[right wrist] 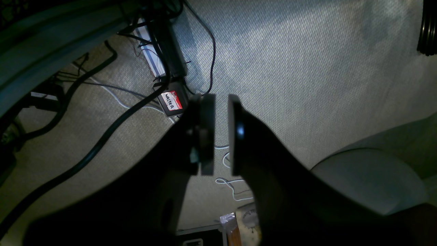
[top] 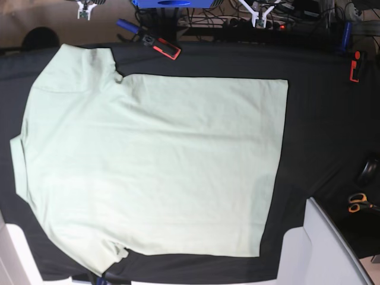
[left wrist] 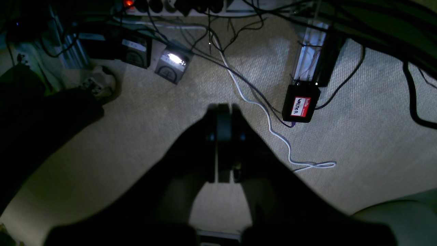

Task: Fold the T-shirt properly
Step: 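Move both grippers down to the shirt's sleeve-side edge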

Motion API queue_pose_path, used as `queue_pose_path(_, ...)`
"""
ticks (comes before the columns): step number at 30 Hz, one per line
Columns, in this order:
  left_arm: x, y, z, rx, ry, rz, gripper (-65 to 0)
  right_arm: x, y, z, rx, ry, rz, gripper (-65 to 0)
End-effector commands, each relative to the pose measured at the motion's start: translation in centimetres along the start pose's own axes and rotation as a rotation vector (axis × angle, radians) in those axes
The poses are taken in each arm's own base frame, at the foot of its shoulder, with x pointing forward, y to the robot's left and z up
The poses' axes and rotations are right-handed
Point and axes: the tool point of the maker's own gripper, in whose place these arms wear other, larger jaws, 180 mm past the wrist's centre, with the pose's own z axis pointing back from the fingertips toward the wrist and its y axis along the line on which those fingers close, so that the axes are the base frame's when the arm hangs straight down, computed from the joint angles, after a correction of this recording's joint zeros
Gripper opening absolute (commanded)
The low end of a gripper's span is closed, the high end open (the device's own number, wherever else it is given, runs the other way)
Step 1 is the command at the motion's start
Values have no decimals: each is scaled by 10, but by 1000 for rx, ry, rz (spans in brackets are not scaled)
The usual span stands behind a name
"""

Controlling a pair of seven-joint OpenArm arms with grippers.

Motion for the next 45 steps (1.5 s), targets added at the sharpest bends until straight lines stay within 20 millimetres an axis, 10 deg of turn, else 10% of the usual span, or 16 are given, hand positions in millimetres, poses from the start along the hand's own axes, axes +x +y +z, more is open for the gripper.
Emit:
queue_pose_path(1,-3,4,1,9,1,0,-650,3,-7,0,-14,-17,1,-579)
queue_pose_path(26,-9,14,10,29,-59,-14,-650,6,-31,12,-53,-111,20,-649)
queue_pose_path(38,9,42,57,76,-256,-78,-650,24,-76,86,-168,-267,-40,-649)
queue_pose_path(45,24,95,108,204,-386,-40,-650,62,-86,140,-206,-346,-49,-649)
